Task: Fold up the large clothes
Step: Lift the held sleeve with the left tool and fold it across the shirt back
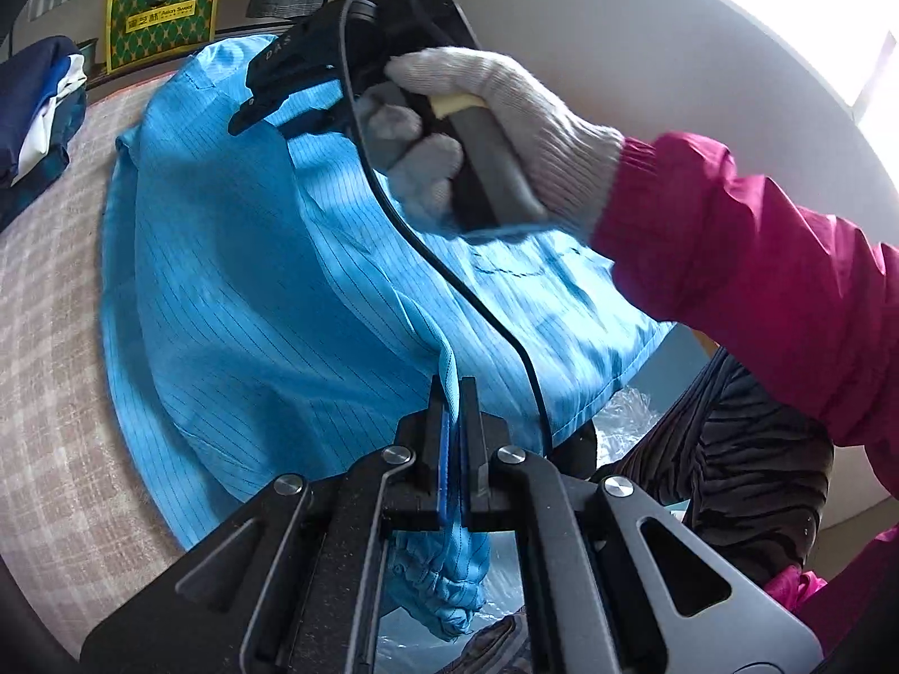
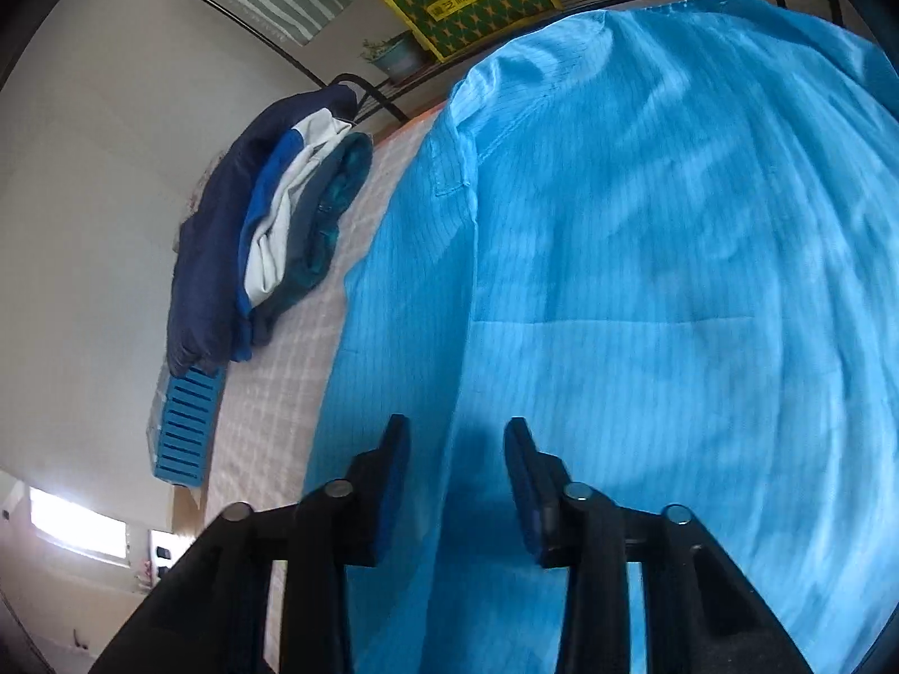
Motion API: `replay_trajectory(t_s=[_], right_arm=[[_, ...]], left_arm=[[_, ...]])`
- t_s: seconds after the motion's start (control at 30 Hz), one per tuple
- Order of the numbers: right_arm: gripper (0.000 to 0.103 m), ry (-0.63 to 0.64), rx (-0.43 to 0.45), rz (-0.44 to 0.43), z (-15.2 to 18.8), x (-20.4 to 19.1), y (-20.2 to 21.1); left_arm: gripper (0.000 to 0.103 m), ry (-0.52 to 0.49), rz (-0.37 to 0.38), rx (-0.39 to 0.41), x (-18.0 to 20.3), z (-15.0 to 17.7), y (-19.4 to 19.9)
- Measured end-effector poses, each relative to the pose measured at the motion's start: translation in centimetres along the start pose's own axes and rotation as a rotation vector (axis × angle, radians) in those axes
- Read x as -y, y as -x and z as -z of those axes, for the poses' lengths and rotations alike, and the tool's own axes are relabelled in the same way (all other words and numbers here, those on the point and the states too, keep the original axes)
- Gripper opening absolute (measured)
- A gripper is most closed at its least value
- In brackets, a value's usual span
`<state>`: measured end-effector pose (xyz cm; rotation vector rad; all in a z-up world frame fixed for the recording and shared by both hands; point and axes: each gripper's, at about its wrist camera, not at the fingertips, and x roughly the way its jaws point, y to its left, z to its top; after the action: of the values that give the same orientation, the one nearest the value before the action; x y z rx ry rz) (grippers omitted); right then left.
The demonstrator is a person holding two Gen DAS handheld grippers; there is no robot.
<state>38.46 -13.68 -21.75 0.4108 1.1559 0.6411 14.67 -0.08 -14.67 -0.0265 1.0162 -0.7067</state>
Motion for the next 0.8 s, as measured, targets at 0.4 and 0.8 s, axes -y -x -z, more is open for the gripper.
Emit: replay_trajectory(t_s=[0.4,0.8], right_arm=[[0.0,-0.046,0.175,0.134,1.7,2.3,9.0],[0.03,0.137,0.08,0.51,3.7,1.2,11.1]], left_arm=[[0.0,-0.045,-0.013,0.001,2.1,1.3,0.9],[0.045,0.153,0.039,0.123,-0.9,5.6,6.8]])
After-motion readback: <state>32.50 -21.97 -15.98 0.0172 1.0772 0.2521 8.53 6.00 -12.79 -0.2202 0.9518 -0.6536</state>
